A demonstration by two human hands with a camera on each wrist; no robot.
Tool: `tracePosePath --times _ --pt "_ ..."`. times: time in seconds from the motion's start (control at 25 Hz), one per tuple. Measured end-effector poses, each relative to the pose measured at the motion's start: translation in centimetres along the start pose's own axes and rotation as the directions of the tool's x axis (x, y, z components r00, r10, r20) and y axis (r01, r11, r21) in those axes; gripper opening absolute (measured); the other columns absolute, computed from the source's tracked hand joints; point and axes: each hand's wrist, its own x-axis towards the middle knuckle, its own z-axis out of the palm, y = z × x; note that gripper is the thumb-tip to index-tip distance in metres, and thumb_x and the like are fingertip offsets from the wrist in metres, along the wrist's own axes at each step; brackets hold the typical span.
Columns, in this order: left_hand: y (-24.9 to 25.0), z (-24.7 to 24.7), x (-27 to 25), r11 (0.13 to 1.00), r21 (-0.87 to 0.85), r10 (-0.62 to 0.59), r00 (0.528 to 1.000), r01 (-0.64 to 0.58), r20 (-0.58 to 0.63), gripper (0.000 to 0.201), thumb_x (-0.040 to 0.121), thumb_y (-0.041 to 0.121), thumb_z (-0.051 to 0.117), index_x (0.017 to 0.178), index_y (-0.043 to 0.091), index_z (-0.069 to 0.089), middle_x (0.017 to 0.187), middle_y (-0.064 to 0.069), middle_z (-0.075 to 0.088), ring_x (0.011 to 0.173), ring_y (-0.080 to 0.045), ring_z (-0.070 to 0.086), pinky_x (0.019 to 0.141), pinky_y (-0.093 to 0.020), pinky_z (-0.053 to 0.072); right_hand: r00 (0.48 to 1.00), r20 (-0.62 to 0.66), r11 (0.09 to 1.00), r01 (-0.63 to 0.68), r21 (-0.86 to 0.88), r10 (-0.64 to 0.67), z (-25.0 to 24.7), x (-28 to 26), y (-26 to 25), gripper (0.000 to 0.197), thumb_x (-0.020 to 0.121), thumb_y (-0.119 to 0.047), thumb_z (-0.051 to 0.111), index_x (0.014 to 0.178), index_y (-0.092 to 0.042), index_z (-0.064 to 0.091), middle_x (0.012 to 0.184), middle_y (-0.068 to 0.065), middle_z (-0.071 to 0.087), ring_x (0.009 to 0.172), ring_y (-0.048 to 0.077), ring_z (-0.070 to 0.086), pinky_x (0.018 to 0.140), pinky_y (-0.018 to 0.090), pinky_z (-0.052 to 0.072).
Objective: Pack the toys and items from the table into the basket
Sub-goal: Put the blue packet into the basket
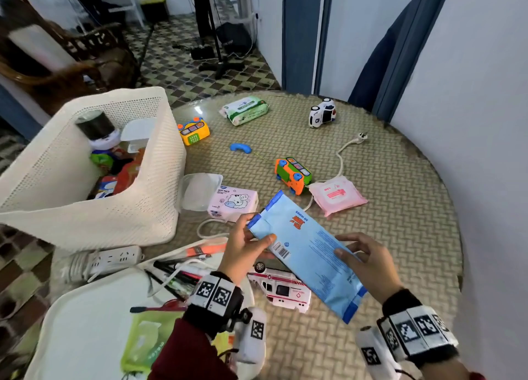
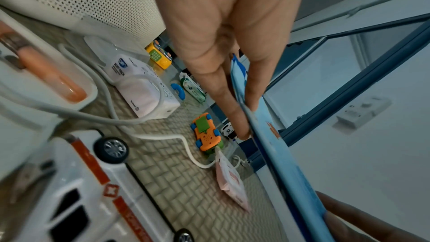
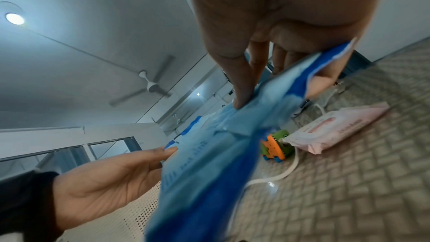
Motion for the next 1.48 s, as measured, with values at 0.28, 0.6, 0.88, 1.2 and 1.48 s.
tracePosePath --times 0.28,0.6,0.88,1.2,1.48 --pt "1.3 -8.3 -4.7 0.997 -0.041 0.066 0.993 -0.062 0.094 0.045 0.081 -0.010 0.066 0.118 0.012 0.054 0.102 -0.007 0.071 0.086 -0.012 0.070 0.062 -0.024 0.056 0.986 -0.148 0.994 0.060 -0.092 -0.073 7.6 -8.0 -2.4 0.022 0.081 -0.009 0.070 0.090 -0.029 0.069 0.080 -0.003 0.068 0.045 0.003 0.047 0.049 0.012 0.037" --pt "1.3 -16.9 -8.8 0.999 -0.042 0.027 0.990 -0.021 0.138 0.038 0.081 -0.002 0.069 0.115 0.009 0.056 0.102 -0.016 0.071 0.080 -0.021 0.071 0.061 -0.030 0.058 0.957 -0.249 0.975 0.104 -0.194 -0.151 15.5 -16.6 -4.3 0.029 0.077 -0.005 0.072 0.089 -0.031 0.071 0.092 -0.012 0.065 0.066 0.001 0.051 0.061 0.009 0.038" --pt "0.6 -21.4 -12.5 0.993 -0.112 0.060 0.985 -0.042 0.163 0.038 0.081 -0.005 0.067 0.113 0.010 0.057 0.098 -0.014 0.072 0.081 -0.020 0.071 0.060 -0.030 0.057 0.919 -0.310 0.949 0.158 -0.274 -0.242 19.6 -22.9 -4.3 0.029 0.077 -0.007 0.073 0.093 -0.031 0.070 0.100 -0.010 0.061 0.095 -0.003 0.054 0.077 0.004 0.037" --pt "1.7 -29.4 -18.7 0.988 -0.136 0.101 0.971 -0.072 0.218 0.043 0.082 -0.009 0.064 0.120 0.010 0.055 0.099 -0.014 0.071 0.080 -0.021 0.071 0.059 -0.031 0.057 0.883 -0.395 0.955 0.163 -0.249 -0.254 27.1 -30.6 -5.9 0.027 0.076 -0.010 0.075 0.094 -0.030 0.069 0.103 -0.005 0.057 0.099 -0.009 0.049 0.084 0.001 0.034" --pt "4.2 -38.2 -21.6 0.974 -0.196 0.127 0.990 -0.112 0.064 0.039 0.082 -0.009 0.064 0.115 0.009 0.057 0.097 -0.016 0.069 0.073 -0.020 0.069 0.056 -0.027 0.056 0.916 -0.280 0.946 0.228 -0.231 -0.289 35.0 -33.2 -9.9 0.032 0.072 -0.030 0.079 0.102 -0.033 0.067 0.116 -0.011 0.050 0.115 0.013 0.044 0.088 0.030 0.044"
